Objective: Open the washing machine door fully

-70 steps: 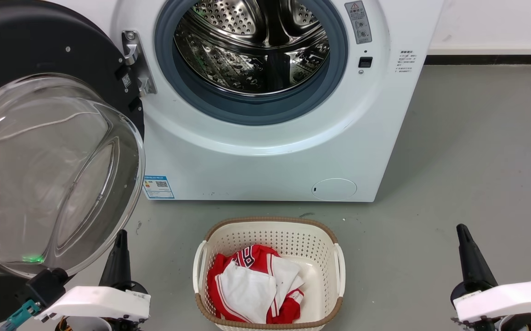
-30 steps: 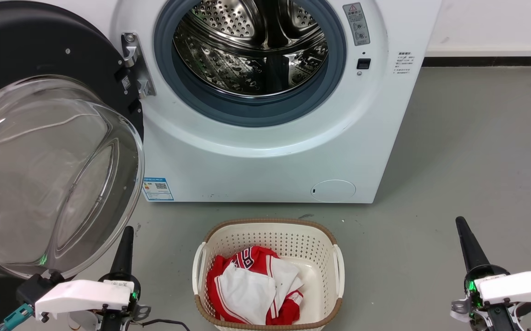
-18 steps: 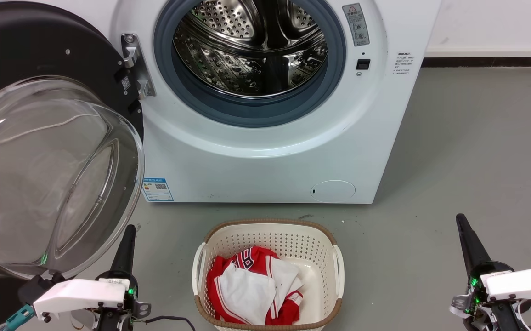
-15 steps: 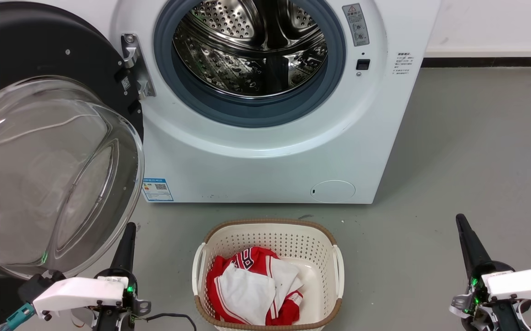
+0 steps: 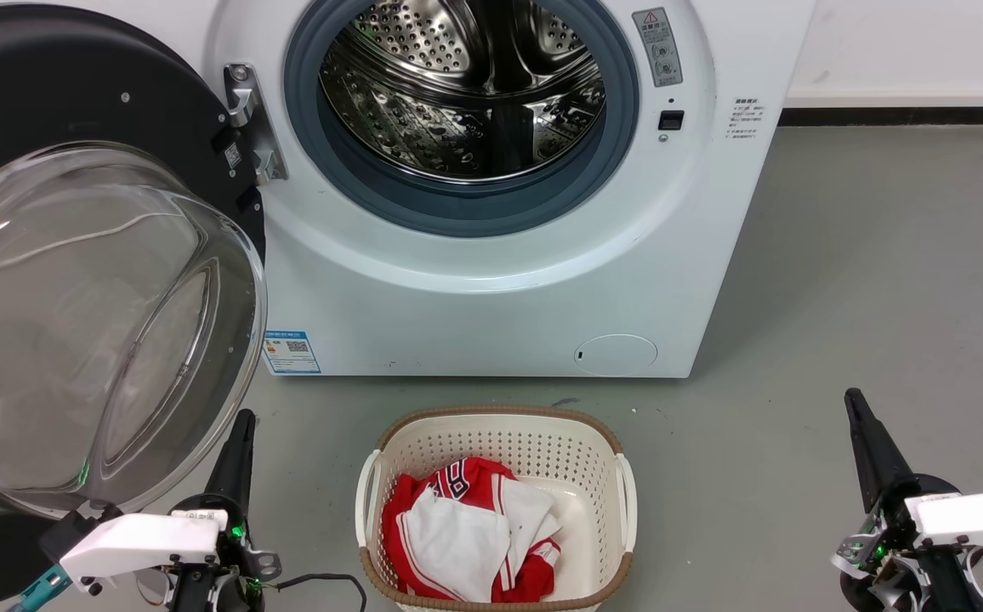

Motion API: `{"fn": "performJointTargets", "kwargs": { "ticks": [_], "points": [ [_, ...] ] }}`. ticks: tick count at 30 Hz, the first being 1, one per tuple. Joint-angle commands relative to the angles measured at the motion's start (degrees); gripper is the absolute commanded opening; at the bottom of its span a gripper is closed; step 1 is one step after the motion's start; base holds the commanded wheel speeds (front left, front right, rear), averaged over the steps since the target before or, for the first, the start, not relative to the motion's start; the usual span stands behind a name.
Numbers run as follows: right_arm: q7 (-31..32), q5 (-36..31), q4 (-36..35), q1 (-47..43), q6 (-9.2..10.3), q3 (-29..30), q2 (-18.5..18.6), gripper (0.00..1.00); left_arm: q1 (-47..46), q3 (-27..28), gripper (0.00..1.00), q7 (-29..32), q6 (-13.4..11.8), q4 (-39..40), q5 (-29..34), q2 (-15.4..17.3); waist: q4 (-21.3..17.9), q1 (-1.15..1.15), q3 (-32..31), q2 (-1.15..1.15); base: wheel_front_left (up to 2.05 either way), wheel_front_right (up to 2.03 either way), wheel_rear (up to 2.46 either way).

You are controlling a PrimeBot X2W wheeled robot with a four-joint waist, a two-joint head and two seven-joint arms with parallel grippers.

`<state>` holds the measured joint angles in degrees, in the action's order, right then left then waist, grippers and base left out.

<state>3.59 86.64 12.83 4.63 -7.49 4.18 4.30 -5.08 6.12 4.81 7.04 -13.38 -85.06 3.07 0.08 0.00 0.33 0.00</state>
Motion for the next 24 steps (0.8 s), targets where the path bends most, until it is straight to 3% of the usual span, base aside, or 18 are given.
{"fn": "performJointTargets", "kwargs": {
  "ticks": [1,16,24],
  "points": [
    [0.45,1.42,0.13,1.0,0.0,0.15,0.02,0.0,-1.13,0.25,0.0,0.41,0.34,-0.15,-1.41,-0.03,-0.01,0.0,-0.02,0.0,0.0,0.0,0.0],
    [1.58,7.35,1.25,1.8,0.0,0.61,-0.18,0.0,-1.43,0.56,0.0,1.95,0.56,-0.8,-7.45,-0.24,-0.07,0.0,-0.15,0.0,0.0,0.0,0.0],
    [1.82,7.08,1.25,1.83,0.0,0.78,-0.33,0.0,-1.4,0.55,0.0,1.95,0.57,-0.78,-7.38,-0.25,-0.08,0.0,-0.15,0.0,0.0,0.0,0.0]
  ]
}}
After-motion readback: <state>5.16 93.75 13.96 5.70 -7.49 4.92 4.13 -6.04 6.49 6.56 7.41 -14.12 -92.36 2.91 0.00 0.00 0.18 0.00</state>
